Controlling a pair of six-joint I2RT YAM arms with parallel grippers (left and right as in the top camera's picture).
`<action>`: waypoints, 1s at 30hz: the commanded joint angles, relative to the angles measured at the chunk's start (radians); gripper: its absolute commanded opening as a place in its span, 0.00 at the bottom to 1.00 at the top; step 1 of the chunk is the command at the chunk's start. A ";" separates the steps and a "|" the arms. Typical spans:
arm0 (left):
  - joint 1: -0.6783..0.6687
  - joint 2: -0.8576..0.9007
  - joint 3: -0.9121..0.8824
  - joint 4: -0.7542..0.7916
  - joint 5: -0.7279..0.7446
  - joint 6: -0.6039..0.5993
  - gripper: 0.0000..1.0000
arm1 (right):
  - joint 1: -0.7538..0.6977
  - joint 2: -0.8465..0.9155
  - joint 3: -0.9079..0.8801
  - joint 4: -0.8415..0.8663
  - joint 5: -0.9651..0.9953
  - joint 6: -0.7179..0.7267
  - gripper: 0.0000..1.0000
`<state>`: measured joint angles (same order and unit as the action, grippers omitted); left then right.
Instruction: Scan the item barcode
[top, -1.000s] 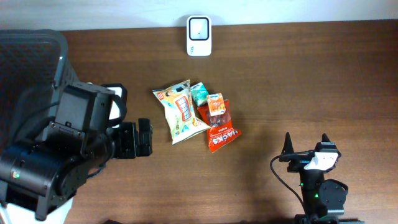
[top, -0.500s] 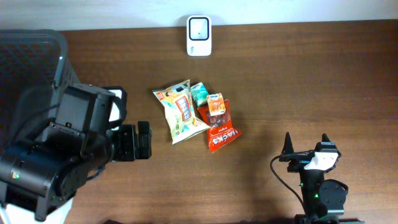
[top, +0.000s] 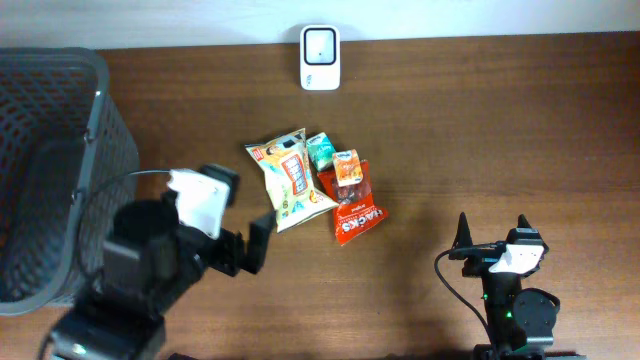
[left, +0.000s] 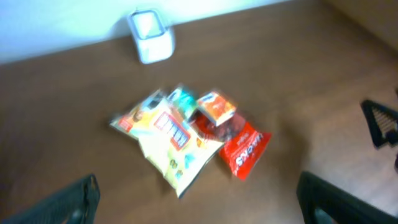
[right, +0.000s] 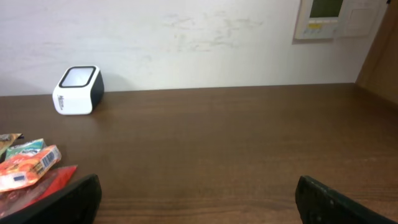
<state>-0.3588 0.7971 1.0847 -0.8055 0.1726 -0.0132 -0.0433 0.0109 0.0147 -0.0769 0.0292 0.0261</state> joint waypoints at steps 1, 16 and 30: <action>0.042 -0.197 -0.279 0.187 0.146 0.187 0.99 | -0.003 -0.008 -0.009 -0.001 0.009 0.005 0.99; 0.104 -0.536 -0.692 0.454 0.067 0.277 0.99 | -0.003 -0.008 -0.009 -0.001 0.009 0.005 0.99; 0.137 -0.745 -1.023 0.830 -0.047 0.275 0.99 | -0.003 -0.008 -0.009 -0.001 0.009 0.005 0.99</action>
<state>-0.2283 0.0929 0.1158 -0.0376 0.1860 0.2481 -0.0433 0.0109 0.0147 -0.0765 0.0296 0.0261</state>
